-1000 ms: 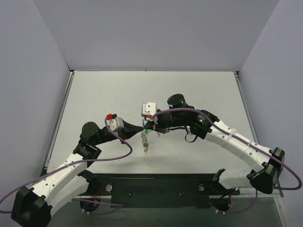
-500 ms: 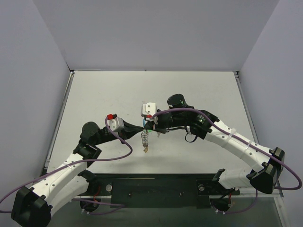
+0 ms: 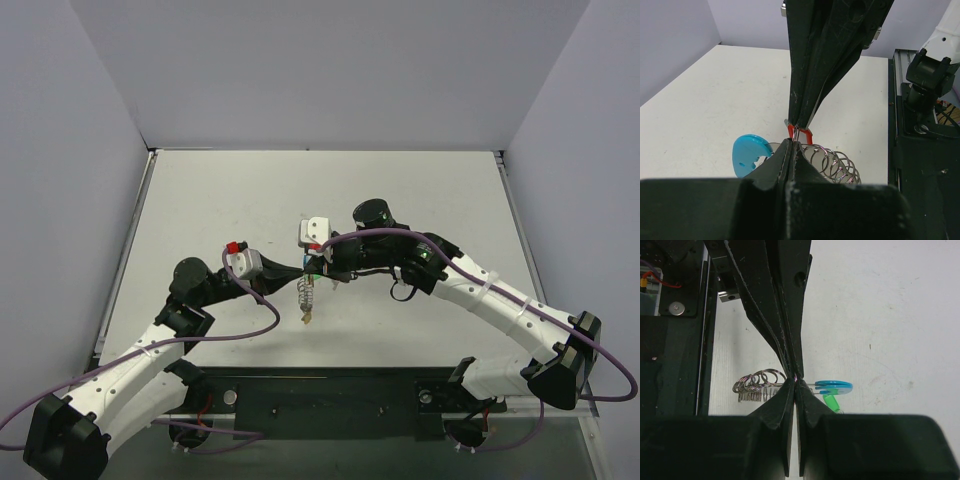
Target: Put the keys on the keyring
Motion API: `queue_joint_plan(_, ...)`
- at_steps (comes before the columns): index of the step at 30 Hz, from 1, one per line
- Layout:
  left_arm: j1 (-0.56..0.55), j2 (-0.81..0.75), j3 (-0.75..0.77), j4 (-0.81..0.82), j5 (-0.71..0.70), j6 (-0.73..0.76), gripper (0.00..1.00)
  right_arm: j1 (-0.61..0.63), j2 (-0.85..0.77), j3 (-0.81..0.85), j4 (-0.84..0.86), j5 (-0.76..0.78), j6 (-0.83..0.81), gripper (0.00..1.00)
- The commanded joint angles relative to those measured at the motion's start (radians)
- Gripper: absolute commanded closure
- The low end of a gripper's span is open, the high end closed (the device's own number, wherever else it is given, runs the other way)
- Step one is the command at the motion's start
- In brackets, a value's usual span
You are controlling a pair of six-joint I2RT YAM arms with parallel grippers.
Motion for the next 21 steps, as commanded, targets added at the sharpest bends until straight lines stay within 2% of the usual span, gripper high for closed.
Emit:
queue_joint_plan(1, -0.010, -0.002, 0.047, 0.047, 0.010, 0.005, 1.00, 0.023, 0.002, 0.011, 0.044, -0.064, 0.003, 1.00)
queue_joint_plan(21, -0.010, -0.002, 0.053, 0.033, -0.001, 0.008, 1.00, 0.029, 0.002, 0.014, 0.008, -0.058, -0.033, 1.00)
